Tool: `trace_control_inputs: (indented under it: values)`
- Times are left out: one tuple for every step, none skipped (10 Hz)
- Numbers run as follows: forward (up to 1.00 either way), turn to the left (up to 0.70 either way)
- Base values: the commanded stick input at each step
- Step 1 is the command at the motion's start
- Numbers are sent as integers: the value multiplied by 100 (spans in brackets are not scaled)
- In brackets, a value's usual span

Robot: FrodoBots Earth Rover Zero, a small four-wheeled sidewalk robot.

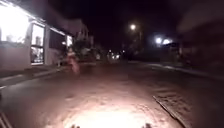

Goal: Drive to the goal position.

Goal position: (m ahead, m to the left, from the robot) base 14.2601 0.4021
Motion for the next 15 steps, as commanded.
trace_control_inputs:
  values:
    - [50,-41]
    - [50,-36]
    - [50,0]
    - [50,0]
    - [50,0]
    - [50,0]
    - [50,0]
    - [50,0]
    - [50,0]
    - [50,0]
    - [50,0]
    - [50,0]
    - [50,0]
    - [50,0]
    - [50,0]
